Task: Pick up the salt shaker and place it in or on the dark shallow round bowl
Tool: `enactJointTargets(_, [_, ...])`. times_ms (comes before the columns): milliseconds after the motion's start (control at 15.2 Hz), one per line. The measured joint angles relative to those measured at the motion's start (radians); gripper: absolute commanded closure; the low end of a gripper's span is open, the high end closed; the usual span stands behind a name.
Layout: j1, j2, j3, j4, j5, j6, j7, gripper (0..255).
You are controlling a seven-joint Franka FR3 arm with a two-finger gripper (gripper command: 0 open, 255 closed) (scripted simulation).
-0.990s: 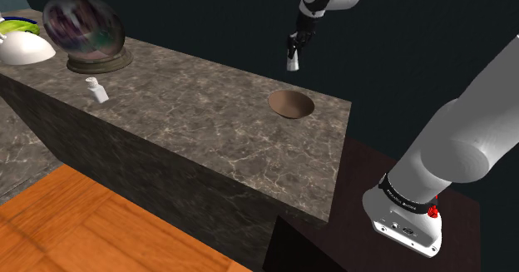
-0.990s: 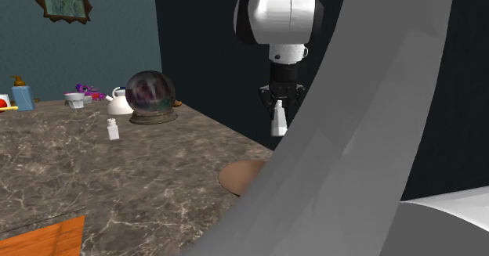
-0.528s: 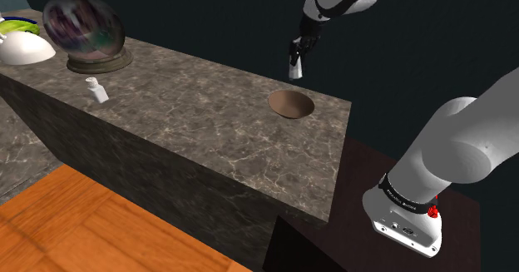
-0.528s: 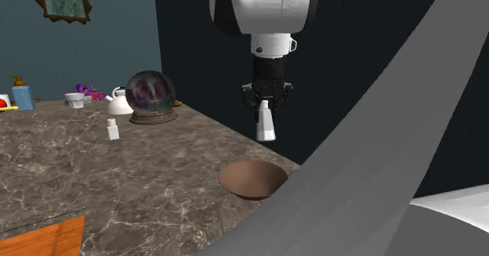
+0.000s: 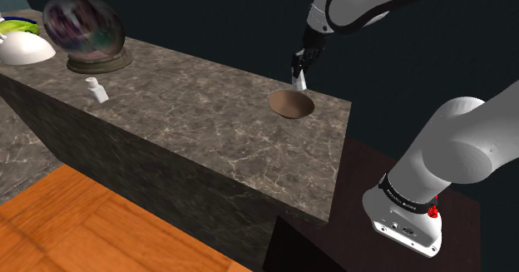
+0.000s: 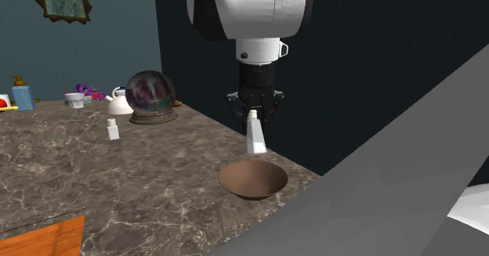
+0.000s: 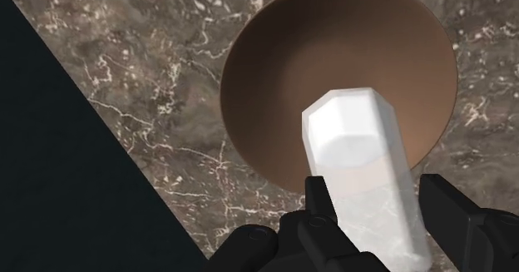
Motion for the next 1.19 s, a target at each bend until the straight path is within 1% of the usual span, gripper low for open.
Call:
enactJointTargets(264, [-0.001,0.019,-0.002,-0.038,-0.003,0.056,0.003,255])
enactJointTargets(726, [-0.003,0.088,-0.009,-0.092,-0.007,0.180,0.005,255])
enactJointTargets(924, [-0.002,0.102,-0.010,-0.100,-0.008,0.202,0.006,255])
enactJointTargets(1188, [-0.003,0.103,-0.011,-0.102,-0.008,0.206,0.005,255])
